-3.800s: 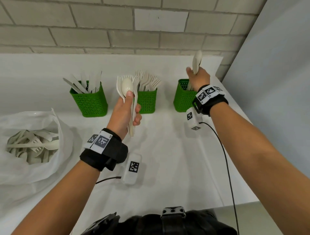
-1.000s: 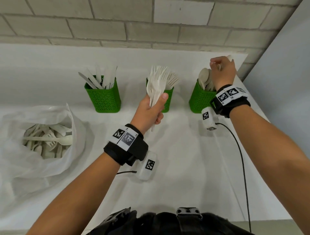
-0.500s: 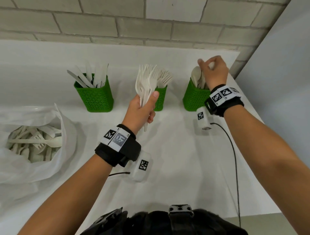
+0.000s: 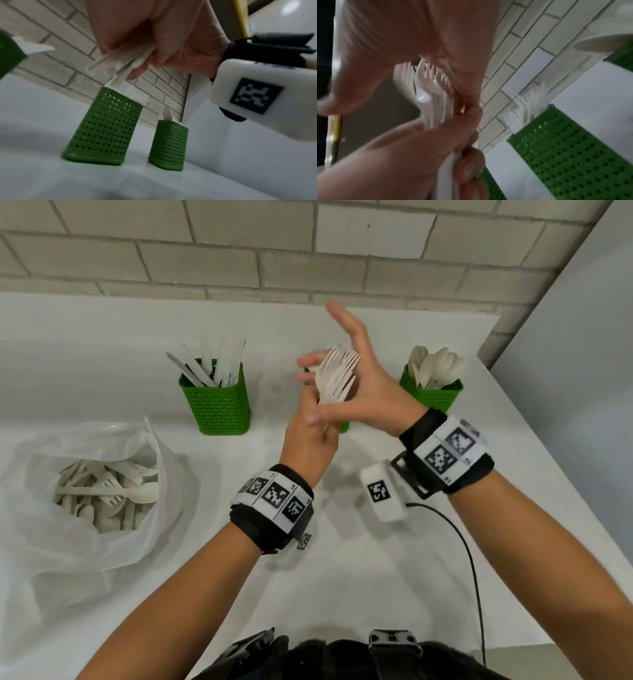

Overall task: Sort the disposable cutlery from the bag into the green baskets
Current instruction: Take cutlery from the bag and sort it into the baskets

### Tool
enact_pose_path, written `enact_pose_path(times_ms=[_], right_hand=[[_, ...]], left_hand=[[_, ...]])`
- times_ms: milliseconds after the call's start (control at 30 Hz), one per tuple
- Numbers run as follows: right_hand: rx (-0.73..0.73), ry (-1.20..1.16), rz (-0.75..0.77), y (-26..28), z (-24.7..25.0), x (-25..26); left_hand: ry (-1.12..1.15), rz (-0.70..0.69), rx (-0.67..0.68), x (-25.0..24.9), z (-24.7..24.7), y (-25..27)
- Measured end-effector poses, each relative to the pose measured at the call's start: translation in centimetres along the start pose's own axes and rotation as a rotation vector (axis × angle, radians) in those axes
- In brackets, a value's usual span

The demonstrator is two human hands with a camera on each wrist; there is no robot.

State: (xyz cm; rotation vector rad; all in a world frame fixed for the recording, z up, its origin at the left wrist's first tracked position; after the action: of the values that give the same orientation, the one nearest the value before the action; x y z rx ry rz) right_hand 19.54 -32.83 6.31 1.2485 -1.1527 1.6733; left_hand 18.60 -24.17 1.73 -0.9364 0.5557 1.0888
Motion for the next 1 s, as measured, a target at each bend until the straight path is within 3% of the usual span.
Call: enact_pose_path(times_ms=[133, 300, 433, 500, 633, 767, 933, 1000], right_hand=[[-0.102, -0.137, 0.067, -0.2, -1.4, -0.5], [-0.343, -0.241, 0.088, -0.9, -2.8, -1.2], [-0.421, -0.511, 0.073, -1.6, -2.3, -1.2], [-0.461, -0.619, 0.054, -2.0, -1.9, -1.3], [-0.516, -0.84, -0.022, -2.3, -3.4, -2.4], [-0.422, -0.684, -0.15, -2.2, -6.4, -2.9], [-0.416, -0.146, -0.233, -1.9, -7.0, -2.8], [-0.413, -0.04, -0.236, -1.9, -6.4, -2.4]], left_hand=[[-0.088, -0.034, -0.009, 0.7, 1.2, 0.3], [-0.091, 0.065, 0.037, 0.9, 3.2, 0.4], [-0.125, 0.245, 0.337, 3.3, 3.9, 0.7], [0.037, 0.354, 0.452, 4.1, 3.7, 1.5], [0.264, 0.424, 0.465, 4.5, 3.1, 1.8], [0.419, 0.517, 0.502, 5.7, 2.7, 2.1], [0.747, 0.605, 0.422, 7.2, 3.2, 1.7], [0.93, 0.601, 0.409, 7.0, 3.4, 1.5]])
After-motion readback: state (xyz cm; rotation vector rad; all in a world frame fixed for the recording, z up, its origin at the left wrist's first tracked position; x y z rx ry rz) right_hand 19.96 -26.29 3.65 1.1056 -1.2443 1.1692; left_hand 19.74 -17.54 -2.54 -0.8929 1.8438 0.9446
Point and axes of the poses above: each hand's wrist, its own y-axis away from the middle knuckle, its own z-axis out of the back of the hand, x = y × z, the point moved 6 cm from there along -y, towards the middle knuckle, and after that the axes turned 12 degrees about -y, right-handed, at the moved point
